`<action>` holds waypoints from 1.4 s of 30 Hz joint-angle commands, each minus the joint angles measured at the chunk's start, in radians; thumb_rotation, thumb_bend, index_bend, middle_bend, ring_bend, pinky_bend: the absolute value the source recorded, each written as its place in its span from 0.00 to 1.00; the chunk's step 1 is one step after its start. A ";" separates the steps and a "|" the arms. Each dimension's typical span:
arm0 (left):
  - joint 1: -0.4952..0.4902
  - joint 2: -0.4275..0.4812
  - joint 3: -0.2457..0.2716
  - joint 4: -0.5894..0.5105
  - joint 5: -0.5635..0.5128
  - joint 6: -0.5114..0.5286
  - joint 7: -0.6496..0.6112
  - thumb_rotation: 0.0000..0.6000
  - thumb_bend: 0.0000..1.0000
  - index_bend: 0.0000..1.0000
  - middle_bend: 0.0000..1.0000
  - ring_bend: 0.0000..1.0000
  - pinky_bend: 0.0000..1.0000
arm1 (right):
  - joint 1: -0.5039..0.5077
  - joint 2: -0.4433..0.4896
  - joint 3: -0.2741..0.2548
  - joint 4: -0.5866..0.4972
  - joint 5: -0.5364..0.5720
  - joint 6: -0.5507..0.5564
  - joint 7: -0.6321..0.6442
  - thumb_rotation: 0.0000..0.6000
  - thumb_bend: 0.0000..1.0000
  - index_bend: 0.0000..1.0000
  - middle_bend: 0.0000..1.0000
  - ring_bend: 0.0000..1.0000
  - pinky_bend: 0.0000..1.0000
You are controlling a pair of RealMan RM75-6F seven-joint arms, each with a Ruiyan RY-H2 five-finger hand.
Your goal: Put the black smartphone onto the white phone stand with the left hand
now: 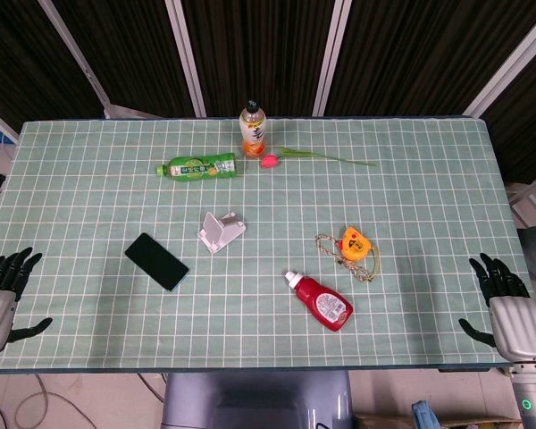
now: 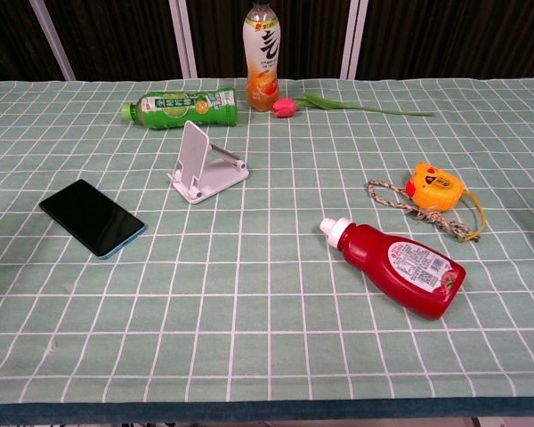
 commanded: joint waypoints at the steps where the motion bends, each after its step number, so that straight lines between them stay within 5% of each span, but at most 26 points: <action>1: 0.000 0.000 0.000 0.001 0.000 0.000 0.001 1.00 0.07 0.00 0.00 0.00 0.00 | 0.000 0.000 0.000 0.000 0.000 0.000 0.000 1.00 0.27 0.03 0.00 0.00 0.18; 21: -0.018 0.008 -0.001 -0.011 -0.031 -0.050 0.043 1.00 0.07 0.00 0.00 0.00 0.00 | 0.002 0.000 0.003 -0.007 0.008 -0.005 -0.007 1.00 0.27 0.03 0.00 0.00 0.18; 30: -0.196 0.045 -0.065 -0.037 -0.046 -0.265 0.185 1.00 0.07 0.00 0.00 0.00 0.00 | 0.011 0.000 0.008 -0.006 0.017 -0.020 -0.009 1.00 0.27 0.03 0.00 0.00 0.18; 34: -0.366 0.024 -0.121 -0.016 -0.132 -0.496 0.314 1.00 0.07 0.00 0.00 0.00 0.01 | 0.011 -0.002 0.010 -0.011 0.026 -0.021 -0.018 1.00 0.27 0.03 0.00 0.00 0.18; 42: -0.489 -0.044 -0.125 0.055 -0.221 -0.646 0.431 1.00 0.07 0.00 0.02 0.03 0.12 | 0.012 -0.002 0.012 -0.014 0.032 -0.024 -0.025 1.00 0.27 0.03 0.00 0.00 0.18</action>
